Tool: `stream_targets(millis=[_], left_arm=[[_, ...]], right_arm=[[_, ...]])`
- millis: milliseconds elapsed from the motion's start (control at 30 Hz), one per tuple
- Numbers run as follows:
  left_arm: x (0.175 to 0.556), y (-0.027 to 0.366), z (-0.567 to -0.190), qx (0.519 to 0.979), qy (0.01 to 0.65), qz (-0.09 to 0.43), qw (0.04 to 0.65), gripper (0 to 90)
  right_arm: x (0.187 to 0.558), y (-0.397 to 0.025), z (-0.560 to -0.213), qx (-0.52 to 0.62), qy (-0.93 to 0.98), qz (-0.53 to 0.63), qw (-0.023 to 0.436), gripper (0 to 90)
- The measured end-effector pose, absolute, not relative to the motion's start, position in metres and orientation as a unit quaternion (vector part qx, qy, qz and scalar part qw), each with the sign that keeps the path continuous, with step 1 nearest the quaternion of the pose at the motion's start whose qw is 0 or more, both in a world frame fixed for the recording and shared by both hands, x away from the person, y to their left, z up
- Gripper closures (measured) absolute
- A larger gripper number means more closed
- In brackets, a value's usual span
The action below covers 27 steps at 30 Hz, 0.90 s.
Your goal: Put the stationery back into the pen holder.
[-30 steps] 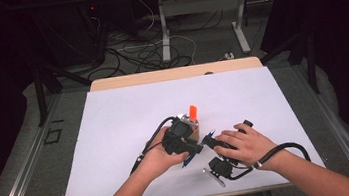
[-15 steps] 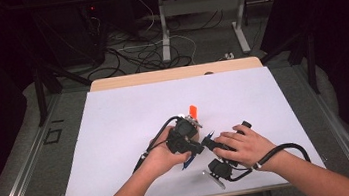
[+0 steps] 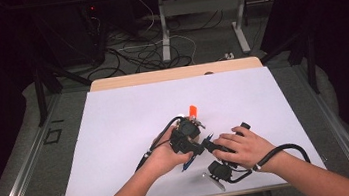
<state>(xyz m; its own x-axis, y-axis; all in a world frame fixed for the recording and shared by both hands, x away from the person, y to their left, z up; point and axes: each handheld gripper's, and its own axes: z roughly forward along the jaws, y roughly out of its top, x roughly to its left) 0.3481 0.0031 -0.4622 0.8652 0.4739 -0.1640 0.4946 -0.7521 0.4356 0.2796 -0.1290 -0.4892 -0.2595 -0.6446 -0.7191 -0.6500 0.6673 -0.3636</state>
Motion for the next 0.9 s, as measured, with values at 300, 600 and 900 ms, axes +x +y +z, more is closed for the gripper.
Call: stream_targets(millis=[300,600,900], left_arm=[[0.3471,0.0024,-0.4631,0.935,0.267,-0.027,0.233,79.0],[0.3491,0.0046,-0.4644,0.929,0.28,-0.032,0.239,79.1],[0.353,0.0087,-0.4658,0.92,0.301,-0.03,0.25,79.2]], right_arm=[[0.2788,-0.1278,-0.4903,-0.412,0.793,0.004,0.448,79.0],[0.2802,-0.1283,-0.4877,-0.4,0.794,0.018,0.456,68.0],[0.2832,-0.1352,-0.4859,-0.355,0.811,0.047,0.463,58.3]])
